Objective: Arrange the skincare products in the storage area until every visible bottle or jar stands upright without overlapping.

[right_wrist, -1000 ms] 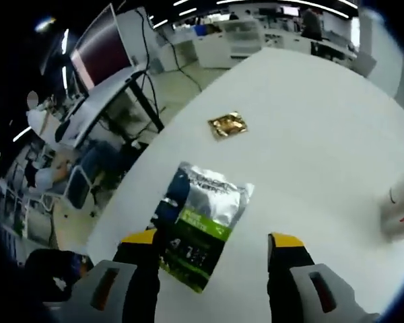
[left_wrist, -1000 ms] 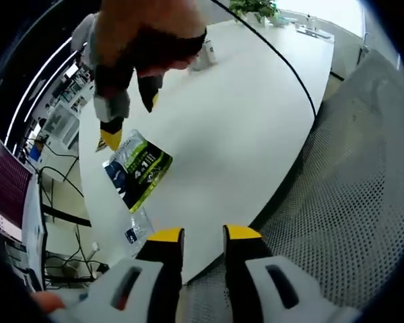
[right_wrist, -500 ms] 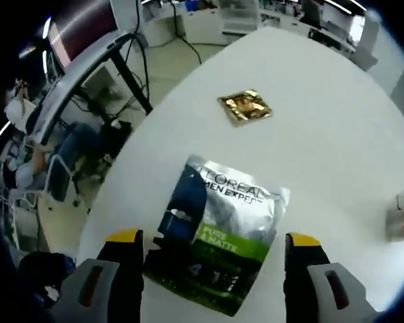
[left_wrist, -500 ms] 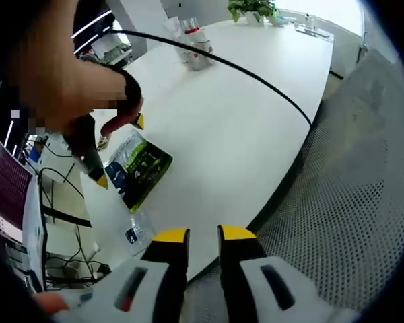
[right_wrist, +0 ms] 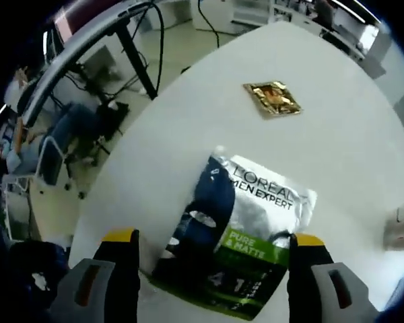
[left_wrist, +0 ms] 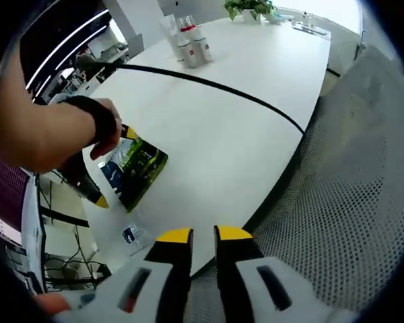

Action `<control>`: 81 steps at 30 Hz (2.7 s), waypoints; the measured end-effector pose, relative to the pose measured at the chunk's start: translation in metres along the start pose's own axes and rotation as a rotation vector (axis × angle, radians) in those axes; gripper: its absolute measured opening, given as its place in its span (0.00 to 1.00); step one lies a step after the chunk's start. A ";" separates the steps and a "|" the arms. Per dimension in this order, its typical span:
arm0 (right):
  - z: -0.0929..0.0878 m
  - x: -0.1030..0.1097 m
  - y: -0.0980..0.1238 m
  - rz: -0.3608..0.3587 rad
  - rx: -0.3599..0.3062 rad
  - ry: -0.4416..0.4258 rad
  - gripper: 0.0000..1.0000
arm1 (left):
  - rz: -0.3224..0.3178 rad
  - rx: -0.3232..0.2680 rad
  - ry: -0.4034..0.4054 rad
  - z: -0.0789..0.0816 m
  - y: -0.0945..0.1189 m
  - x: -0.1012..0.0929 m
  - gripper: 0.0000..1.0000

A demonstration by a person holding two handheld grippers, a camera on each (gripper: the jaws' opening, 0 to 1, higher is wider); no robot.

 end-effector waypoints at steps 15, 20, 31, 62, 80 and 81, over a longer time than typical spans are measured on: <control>0.001 -0.003 -0.001 -0.010 -0.051 0.081 0.86 | -0.003 -0.003 -0.004 0.001 -0.001 0.000 0.05; 0.000 -0.009 0.001 -0.006 -0.051 0.113 0.77 | -0.004 -0.002 -0.005 0.000 0.000 0.000 0.04; -0.002 -0.010 0.003 0.013 -0.117 0.222 0.66 | -0.003 -0.001 -0.007 0.000 0.000 0.000 0.04; -0.013 -0.012 0.013 0.174 -0.229 0.336 0.00 | -0.022 0.039 -0.030 -0.003 -0.003 -0.004 0.03; -0.015 -0.029 0.041 0.251 -0.348 0.307 0.00 | -0.017 0.042 -0.018 -0.003 -0.002 -0.004 0.04; -0.014 -0.032 0.045 0.255 -0.359 0.303 0.00 | -0.015 0.042 -0.016 -0.002 -0.002 -0.004 0.04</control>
Point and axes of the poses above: the point that each gripper's makers call its tool centre point, and the gripper's own axes: y roughly backward along the fingers, x roughly to its left, z roughly out of its top, the point moved 6 cm from there along y, roughly backward along the fingers, and after that the axes turned 8 degrees about x, right-handed, at the moved point
